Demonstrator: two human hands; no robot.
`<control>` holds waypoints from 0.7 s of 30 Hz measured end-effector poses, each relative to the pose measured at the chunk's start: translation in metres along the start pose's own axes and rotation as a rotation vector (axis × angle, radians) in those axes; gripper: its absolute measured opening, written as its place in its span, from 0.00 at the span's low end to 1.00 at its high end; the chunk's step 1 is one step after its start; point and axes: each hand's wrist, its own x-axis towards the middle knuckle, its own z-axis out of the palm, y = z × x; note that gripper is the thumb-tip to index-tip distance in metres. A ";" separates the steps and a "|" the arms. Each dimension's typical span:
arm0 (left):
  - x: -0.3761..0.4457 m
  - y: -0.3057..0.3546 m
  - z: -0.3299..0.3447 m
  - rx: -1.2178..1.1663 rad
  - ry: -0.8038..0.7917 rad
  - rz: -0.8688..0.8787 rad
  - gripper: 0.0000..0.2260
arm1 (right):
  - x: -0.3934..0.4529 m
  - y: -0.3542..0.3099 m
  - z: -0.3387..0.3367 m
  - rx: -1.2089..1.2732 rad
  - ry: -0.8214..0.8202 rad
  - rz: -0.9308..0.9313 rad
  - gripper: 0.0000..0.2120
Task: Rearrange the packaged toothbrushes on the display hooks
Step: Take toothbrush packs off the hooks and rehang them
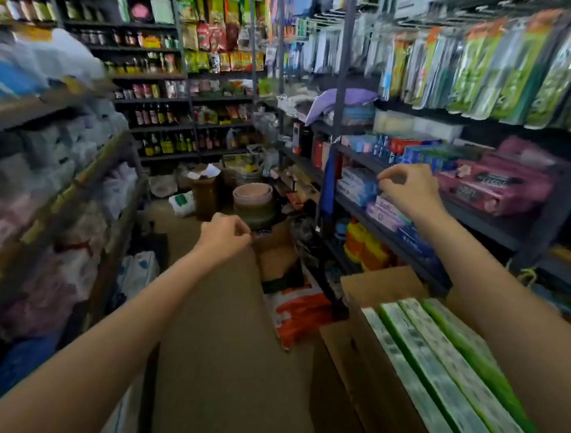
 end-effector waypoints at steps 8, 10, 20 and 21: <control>0.249 -0.008 0.033 -0.096 -0.164 0.295 0.04 | 0.147 0.040 0.054 -0.160 0.160 0.211 0.07; 0.303 0.006 0.052 -0.079 -0.204 0.384 0.03 | 0.181 0.052 0.058 -0.177 0.222 0.272 0.12; 0.528 0.038 0.108 -0.209 -0.218 0.550 0.03 | 0.374 0.095 0.126 -0.253 0.267 0.339 0.11; 0.551 0.041 0.110 -0.237 -0.201 0.558 0.04 | 0.392 0.096 0.132 -0.248 0.273 0.324 0.11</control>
